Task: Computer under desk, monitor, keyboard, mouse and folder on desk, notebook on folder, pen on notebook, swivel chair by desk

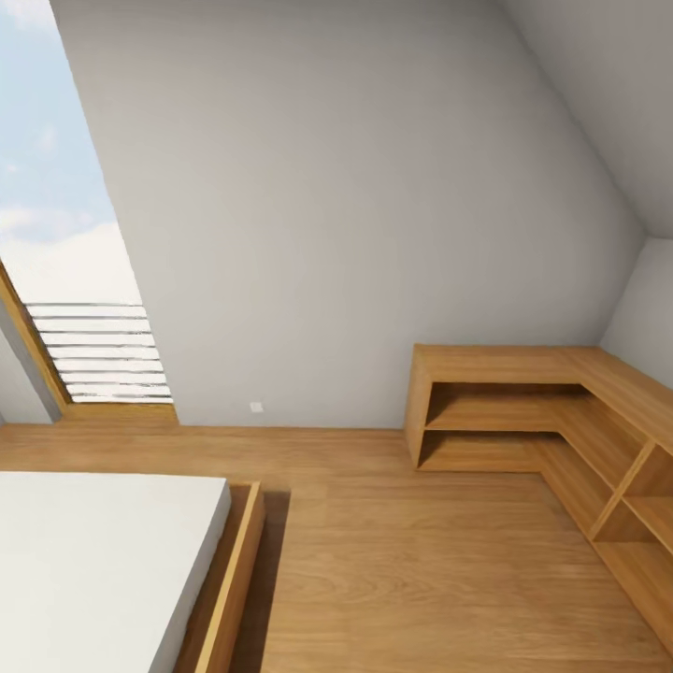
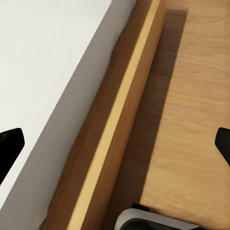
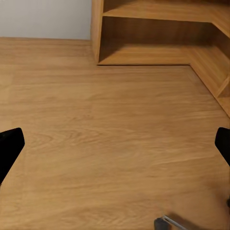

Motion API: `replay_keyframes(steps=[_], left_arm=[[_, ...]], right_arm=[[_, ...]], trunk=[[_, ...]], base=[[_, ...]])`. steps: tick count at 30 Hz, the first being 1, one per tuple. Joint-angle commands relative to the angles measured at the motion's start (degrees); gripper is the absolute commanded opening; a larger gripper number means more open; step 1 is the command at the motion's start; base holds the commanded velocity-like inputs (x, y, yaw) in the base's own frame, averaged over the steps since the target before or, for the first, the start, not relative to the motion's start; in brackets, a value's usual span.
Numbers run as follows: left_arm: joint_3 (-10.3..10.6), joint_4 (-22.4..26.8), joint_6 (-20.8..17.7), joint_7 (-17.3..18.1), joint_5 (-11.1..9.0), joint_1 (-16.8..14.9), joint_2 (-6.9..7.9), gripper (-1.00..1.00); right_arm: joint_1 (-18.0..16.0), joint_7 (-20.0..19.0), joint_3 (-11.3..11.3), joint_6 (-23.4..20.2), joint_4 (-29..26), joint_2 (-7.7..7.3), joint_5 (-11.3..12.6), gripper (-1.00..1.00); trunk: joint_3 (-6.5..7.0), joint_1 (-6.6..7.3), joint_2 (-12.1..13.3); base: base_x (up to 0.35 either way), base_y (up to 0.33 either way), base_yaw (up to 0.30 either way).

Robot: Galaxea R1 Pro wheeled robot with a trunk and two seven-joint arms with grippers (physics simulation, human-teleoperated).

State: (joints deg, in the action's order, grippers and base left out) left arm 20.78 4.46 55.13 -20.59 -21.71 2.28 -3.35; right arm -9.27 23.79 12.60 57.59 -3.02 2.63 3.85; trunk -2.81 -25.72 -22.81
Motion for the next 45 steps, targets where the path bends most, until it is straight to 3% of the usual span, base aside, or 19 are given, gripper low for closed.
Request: replay_keyframes(steps=[1,39,45], left_arm=[[0.5,0.1,0.1,-0.3,-0.3,0.0,0.01,1.00],[0.5,0.1,0.3,-0.3,-0.3,0.0,0.01,1.00],[0.5,0.1,0.3,-0.3,-0.3,0.0,0.01,1.00]], right_arm=[[0.0,0.2,0.5,0.2,0.0,0.01,0.4,1.00],[0.0,0.2,0.5,0.2,-0.4,-0.03,0.3,1.00],[0.0,0.1,0.5,0.2,-0.4,-0.16,0.3,1.00]], trunk=[[-0.11,-0.07,-0.1],[-0.11,-0.07,-0.1],[-0.11,-0.07,-0.1]], base=[[0.328,-0.013,0.000],[0.328,-0.087,-0.001],[0.328,-0.105,-0.157]])
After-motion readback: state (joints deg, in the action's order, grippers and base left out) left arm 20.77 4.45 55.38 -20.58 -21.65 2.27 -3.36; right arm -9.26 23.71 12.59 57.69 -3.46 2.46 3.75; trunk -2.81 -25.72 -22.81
